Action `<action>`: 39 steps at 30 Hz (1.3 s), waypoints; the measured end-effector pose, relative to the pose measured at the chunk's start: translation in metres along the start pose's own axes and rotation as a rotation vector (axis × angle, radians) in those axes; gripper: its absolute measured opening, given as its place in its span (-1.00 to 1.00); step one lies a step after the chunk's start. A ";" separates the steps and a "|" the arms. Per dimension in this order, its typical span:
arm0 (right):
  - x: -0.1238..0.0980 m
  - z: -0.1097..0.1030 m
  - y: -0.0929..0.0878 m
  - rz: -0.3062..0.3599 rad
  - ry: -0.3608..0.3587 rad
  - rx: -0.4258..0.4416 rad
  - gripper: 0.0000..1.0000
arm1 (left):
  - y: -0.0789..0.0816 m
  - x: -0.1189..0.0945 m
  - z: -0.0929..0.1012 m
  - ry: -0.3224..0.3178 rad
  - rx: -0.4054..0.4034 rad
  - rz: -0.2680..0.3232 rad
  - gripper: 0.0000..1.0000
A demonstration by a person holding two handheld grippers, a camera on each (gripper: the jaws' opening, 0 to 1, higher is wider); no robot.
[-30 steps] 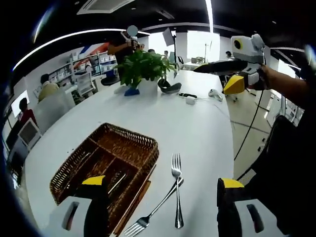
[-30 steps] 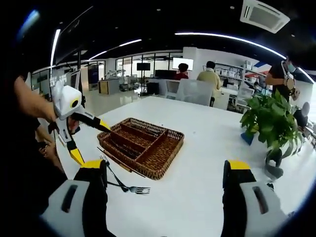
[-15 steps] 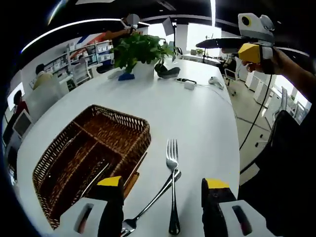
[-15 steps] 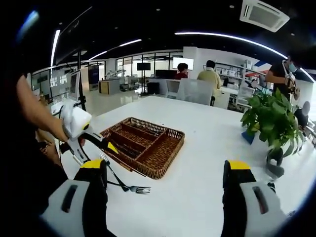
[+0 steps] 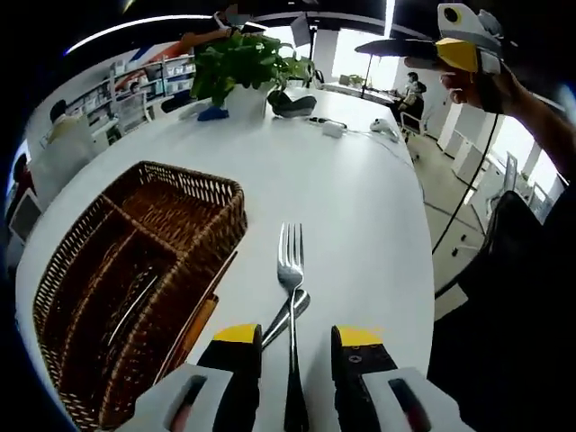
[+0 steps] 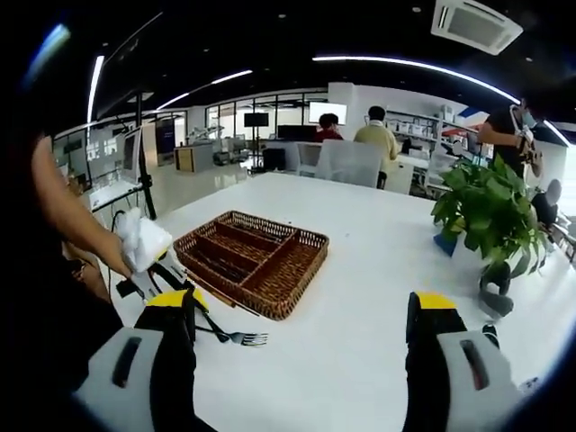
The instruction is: Arrange the knives, forks, and spoons in their matching storage slots by inserting each utensil handle-first until every utensil is classified and aligned in the correct compartment
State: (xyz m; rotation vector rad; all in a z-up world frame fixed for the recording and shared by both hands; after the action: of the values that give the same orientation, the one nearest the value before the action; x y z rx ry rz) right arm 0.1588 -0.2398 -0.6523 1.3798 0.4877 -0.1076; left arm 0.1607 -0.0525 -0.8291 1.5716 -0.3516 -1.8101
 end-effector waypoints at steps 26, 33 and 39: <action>-0.005 0.010 -0.013 -0.026 -0.016 0.008 0.99 | -0.006 0.028 -0.004 0.045 0.071 -0.043 -0.79; -0.005 0.010 -0.013 -0.028 -0.012 0.007 0.99 | -0.002 0.032 -0.005 0.071 0.071 -0.053 -0.94; -0.005 0.012 -0.013 -0.026 -0.015 0.008 0.99 | 0.002 0.028 -0.004 0.052 0.078 -0.043 -0.97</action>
State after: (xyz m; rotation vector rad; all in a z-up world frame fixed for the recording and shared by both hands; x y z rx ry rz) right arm 0.1531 -0.2553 -0.6604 1.3800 0.4931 -0.1408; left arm 0.1643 -0.0709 -0.8497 1.6883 -0.3702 -1.8041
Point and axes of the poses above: the point that each gripper's makers call its tool centre point, and the gripper's own axes: x roughly forward along the fingers, z roughly to its right, y roughly out of its top, the point moved 2 cm from there along -x, roughly backward along the fingers, and after that the axes turned 10 degrees about -y, right-handed, at the moved point
